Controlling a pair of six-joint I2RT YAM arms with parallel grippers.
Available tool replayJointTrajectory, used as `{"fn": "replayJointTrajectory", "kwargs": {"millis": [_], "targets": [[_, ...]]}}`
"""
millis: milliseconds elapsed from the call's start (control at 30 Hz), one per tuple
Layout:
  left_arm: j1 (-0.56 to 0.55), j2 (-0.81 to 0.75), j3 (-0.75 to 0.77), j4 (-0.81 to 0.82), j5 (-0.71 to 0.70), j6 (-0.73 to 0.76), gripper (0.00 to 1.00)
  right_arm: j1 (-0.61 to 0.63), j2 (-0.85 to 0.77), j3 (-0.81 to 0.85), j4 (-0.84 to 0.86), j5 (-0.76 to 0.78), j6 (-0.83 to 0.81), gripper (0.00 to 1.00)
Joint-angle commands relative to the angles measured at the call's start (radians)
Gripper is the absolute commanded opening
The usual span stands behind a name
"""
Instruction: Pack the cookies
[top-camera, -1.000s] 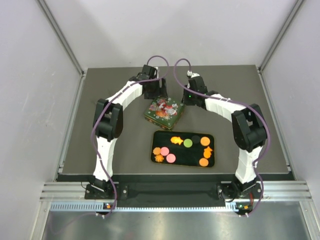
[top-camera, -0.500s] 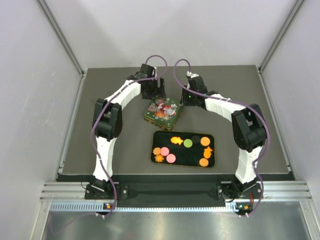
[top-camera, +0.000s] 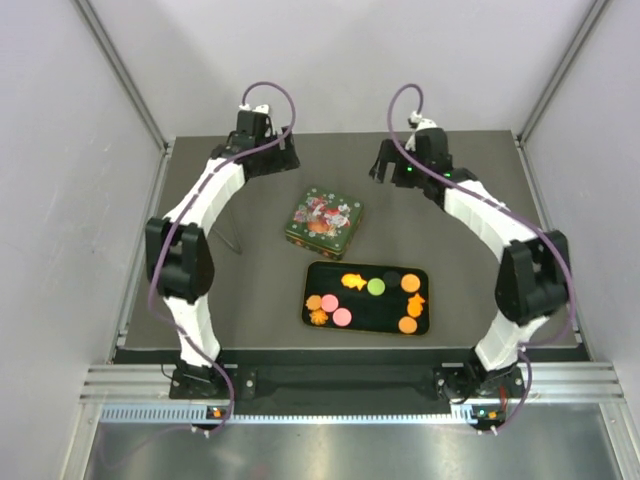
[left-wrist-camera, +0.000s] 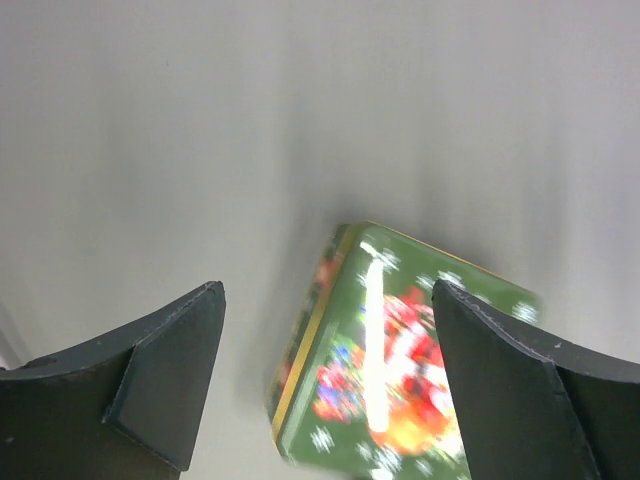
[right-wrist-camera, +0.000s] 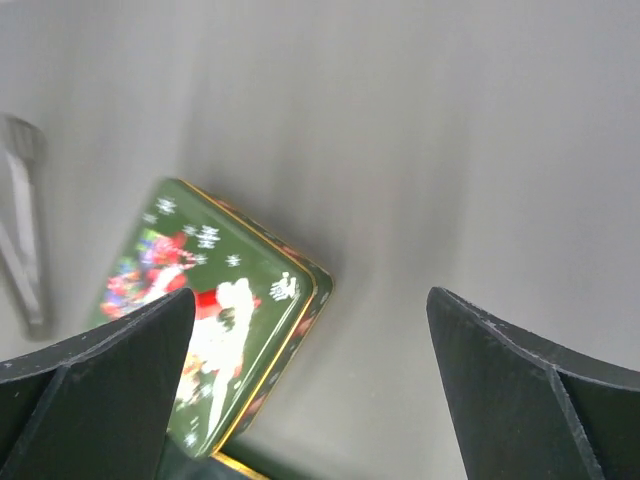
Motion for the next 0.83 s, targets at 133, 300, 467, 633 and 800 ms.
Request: {"fn": "replayJointTrajectory", "kwargs": {"millis": [133, 300, 467, 633, 800], "targets": [[-0.017, -0.38, -0.333, 0.178, -0.005, -0.126, 0.89, -0.05, -0.345, -0.226, 0.106, -0.003, 0.028, 1.0], [-0.051, -0.622, -0.572, 0.195, 0.021, -0.131, 0.89, -0.056, -0.539, -0.365, 0.094, 0.066, 0.03, 1.0], [-0.057, -0.779, -0.724, 0.155, 0.05, -0.092, 0.89, -0.064, -0.682, -0.469, 0.048, 0.144, -0.005, 1.0], [-0.056, -0.873, -0.767, 0.12, 0.055, -0.053, 0.89, -0.077, -0.741, -0.507, 0.025, 0.152, -0.018, 1.0], [-0.056, -0.899, -0.766, 0.086, 0.089, -0.039, 0.89, -0.08, -0.742, -0.523, 0.033, 0.17, -0.022, 1.0]]}}
